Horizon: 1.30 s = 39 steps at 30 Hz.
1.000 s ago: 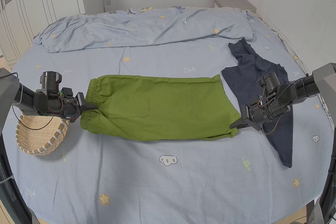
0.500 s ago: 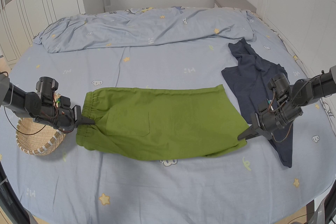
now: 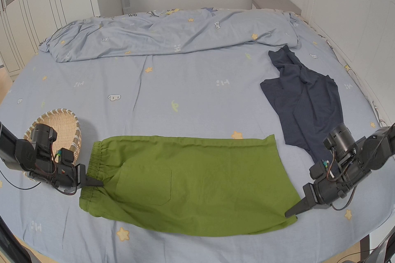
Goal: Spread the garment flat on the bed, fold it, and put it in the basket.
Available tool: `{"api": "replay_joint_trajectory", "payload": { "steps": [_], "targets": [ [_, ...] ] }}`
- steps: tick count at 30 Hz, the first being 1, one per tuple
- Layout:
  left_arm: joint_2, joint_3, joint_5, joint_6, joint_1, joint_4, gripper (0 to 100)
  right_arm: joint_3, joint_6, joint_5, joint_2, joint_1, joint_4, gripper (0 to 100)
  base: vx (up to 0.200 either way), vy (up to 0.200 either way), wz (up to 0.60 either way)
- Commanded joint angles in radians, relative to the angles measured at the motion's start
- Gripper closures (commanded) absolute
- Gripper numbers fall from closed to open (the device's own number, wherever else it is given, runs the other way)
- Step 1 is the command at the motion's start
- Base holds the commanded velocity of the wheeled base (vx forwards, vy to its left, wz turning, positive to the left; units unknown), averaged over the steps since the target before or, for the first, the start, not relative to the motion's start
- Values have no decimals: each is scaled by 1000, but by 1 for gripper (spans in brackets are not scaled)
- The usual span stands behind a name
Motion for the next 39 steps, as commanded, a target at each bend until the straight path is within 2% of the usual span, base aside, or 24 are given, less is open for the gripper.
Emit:
{"api": "replay_joint_trajectory", "payload": {
  "steps": [1, 11, 16, 17, 27, 30, 31, 33, 39],
  "targets": [
    [-47, 97, 2, 41, 37, -20, 100, 103, 3, 0, -87, 45, -19, 100, 0, 0, 0],
    [-47, 107, 2, 71, 79, -20, 100, 141, 0, 2, -81, 51, -48, 100, 0, 0, 0],
    [-40, 109, 2, 73, 76, -20, 100, 170, -7, -1, -80, 86, -82, 100, 0, 0, 0],
    [-40, 109, 2, 73, 73, -20, 100, 175, -5, -3, -80, 91, -88, 0, 0, 0, 0],
    [-80, 109, 2, 74, 73, -17, 100, 184, -4, -10, -87, 83, -108, 0, 0, 0, 0],
    [-116, 109, 0, 74, 74, -8, 100, 183, -4, -70, -118, 82, -108, 0, 0, 0, 0],
    [-152, 109, 0, 74, 74, -3, 100, 181, -7, -138, -143, 78, -108, 0, 0, 0, 0],
    [-191, 107, 2, 74, 74, 12, 100, 172, -13, -201, -175, 60, -109, 0, 0, 0, 0],
    [-277, 98, 5, 74, 76, 48, 100, 120, -34, -207, -225, 19, -106, 0, 0, 0, 0]
  ]
}}
